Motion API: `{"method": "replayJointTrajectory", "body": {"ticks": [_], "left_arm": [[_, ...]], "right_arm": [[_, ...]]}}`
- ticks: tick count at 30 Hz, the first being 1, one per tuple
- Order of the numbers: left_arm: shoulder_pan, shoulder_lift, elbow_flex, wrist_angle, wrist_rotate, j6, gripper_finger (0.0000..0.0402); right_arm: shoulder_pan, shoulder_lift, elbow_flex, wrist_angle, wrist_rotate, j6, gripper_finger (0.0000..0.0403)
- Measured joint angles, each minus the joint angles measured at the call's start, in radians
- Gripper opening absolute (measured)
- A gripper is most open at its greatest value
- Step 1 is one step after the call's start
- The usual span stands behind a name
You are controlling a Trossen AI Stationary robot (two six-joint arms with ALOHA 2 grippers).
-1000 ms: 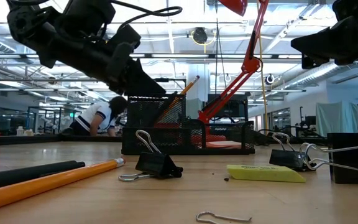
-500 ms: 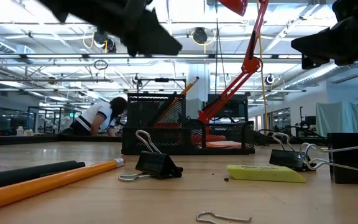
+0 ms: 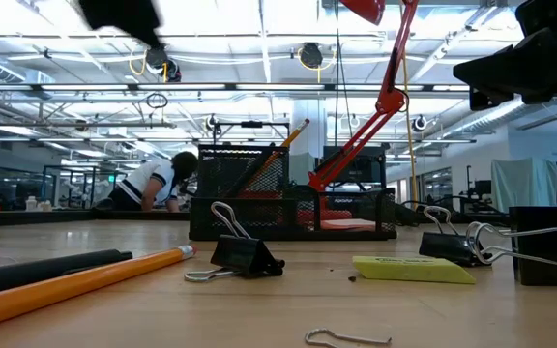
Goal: Pick and place office supplies into organizer
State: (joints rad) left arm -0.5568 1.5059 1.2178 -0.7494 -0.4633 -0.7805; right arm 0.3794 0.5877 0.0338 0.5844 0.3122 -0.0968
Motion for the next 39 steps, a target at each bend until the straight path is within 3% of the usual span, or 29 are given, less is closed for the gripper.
{"method": "replayJointTrajectory", "body": {"ticks": [8, 13, 16, 21, 25, 31, 39], "left_arm": [[-0.155, 0.0, -0.116, 0.011, -0.034, -0.331, 0.015], [-0.168, 0.038, -0.258, 0.323, 0.002, -0.365, 0.015], [-0.143, 0.123, -0.285, 0.489, 0.093, -0.364, 0.015], [-0.11, 0.333, -0.168, 0.493, 0.229, -0.366, 0.015], [-0.09, 0.422, -0.034, 0.338, 0.288, -0.362, 0.015], [-0.081, 0.437, 0.079, 0.23, 0.314, -0.343, 0.015], [-0.102, 0.444, 0.1, 0.213, 0.317, -0.408, 0.015]], "right_arm": [[0.0, 0.0, 0.0, 0.002, 0.0, 0.003, 0.0004], [0.0, 0.0, 0.0, 0.002, 0.0, 0.001, 0.0004], [0.0, 0.0, 0.0, 0.002, 0.0, -0.001, 0.0004], [0.0, 0.001, 0.0, 0.01, 0.0, -0.001, 0.0004], [0.0, 0.006, 0.0, 0.009, 0.0, 0.001, 0.0004], [0.0, 0.011, 0.0, 0.013, 0.0, -0.001, 0.0004], [0.0, 0.013, 0.0, 0.01, 0.0, 0.003, 0.0004]]}}
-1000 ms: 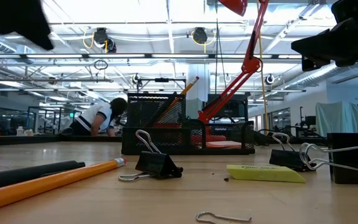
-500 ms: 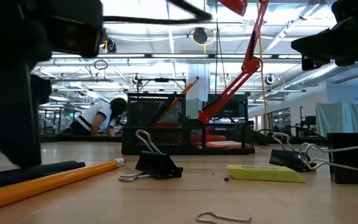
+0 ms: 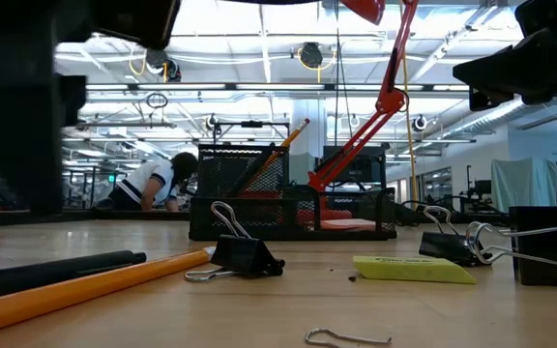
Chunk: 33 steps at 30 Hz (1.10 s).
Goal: Pick and place office supplies into organizer
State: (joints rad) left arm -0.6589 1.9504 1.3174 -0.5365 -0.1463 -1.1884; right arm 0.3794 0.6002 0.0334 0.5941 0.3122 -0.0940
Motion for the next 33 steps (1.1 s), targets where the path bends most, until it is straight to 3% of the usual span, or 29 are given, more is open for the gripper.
{"method": "replayJointTrajectory", "body": {"ticks": [6, 21, 33], "left_arm": [[-0.018, 0.026, 0.003, 0.0, 0.001, -0.088, 0.015], [0.003, 0.12, 0.009, 0.037, 0.056, -0.063, 0.0149], [0.008, 0.13, 0.015, -0.115, 0.059, -0.011, 0.0149]], "right_arm": [[0.0, 0.001, 0.0, 0.0, 0.0, 0.0, 0.0004], [0.0, 0.007, 0.0, 0.001, 0.002, 0.003, 0.0004], [0.0, 0.008, 0.0, 0.0, 0.003, 0.004, 0.0004]]}}
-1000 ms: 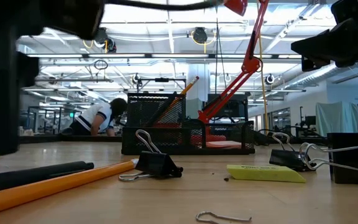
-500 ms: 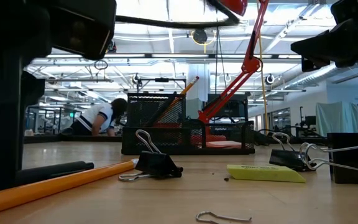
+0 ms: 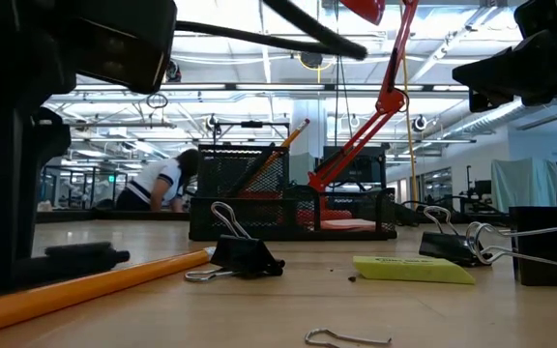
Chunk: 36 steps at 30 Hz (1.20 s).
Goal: Pick and place office supplies into organizer
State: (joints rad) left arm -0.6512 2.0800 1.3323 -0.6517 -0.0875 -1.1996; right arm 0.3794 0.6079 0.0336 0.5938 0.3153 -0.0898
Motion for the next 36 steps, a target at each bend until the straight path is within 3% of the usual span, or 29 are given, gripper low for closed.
{"method": "replayJointTrajectory", "body": {"ticks": [13, 23, 26, 32, 36], "left_arm": [[0.011, -0.002, 0.0, -0.074, -0.017, 0.077, 0.0142], [0.013, -0.003, 0.0, -0.079, -0.02, 0.102, 0.0026], [0.012, -0.003, 0.0, -0.061, -0.034, 0.144, 0.0011], [0.001, -0.047, -0.015, -0.02, -0.146, 0.253, 0.0044], [0.011, -0.09, -0.025, -0.006, -0.384, 0.342, 0.0041]], "right_arm": [[0.0, 0.0, 0.0, 0.0, -0.002, 0.004, 0.0004], [0.0, 0.0, 0.0, 0.0, -0.002, 0.004, 0.0004], [0.0, 0.0, 0.0, 0.0, -0.002, 0.004, 0.0004], [0.0, 0.0, 0.0, 0.0, -0.002, 0.004, 0.0004], [0.0, 0.0, 0.0, 0.002, -0.003, 0.004, 0.0004]]}}
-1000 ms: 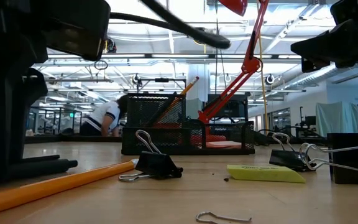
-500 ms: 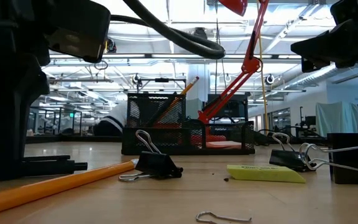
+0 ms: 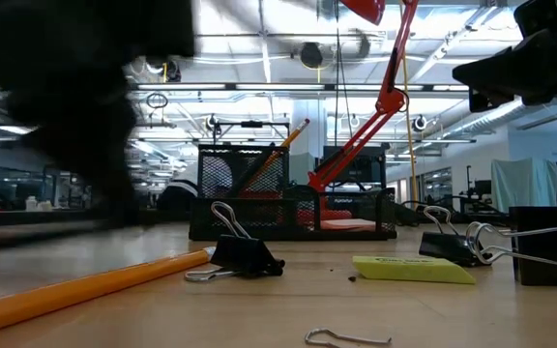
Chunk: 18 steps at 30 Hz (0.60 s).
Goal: Pick and place office supplies into organizer
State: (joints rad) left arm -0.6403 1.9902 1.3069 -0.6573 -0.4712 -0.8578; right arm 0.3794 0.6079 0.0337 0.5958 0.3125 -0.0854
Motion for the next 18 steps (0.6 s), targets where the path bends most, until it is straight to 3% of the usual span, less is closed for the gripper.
{"method": "replayJointTrajectory", "body": {"ticks": [2, 6, 11, 15, 18], "left_arm": [[0.006, -0.038, 0.008, 0.029, -0.113, 0.039, 0.003], [0.019, -0.073, 0.006, 0.053, -0.223, 0.144, 0.0016], [0.049, -0.129, 0.009, 0.189, -0.368, 0.384, 0.003], [0.104, -0.159, 0.008, 0.327, -0.382, 0.598, 0.0043], [0.162, -0.194, 0.01, 0.429, -0.326, 0.756, 0.0036]], "right_arm": [[0.0, 0.0, 0.0, 0.004, 0.0, 0.0, 0.0004], [0.0, 0.0, 0.0, 0.004, 0.0, 0.0, 0.0004], [0.0, 0.0, 0.0, 0.005, 0.0, 0.004, 0.0004], [0.0, 0.0, 0.0, 0.005, 0.0, 0.004, 0.0004], [0.0, 0.0, 0.0, 0.005, 0.0, 0.004, 0.0004]]}}
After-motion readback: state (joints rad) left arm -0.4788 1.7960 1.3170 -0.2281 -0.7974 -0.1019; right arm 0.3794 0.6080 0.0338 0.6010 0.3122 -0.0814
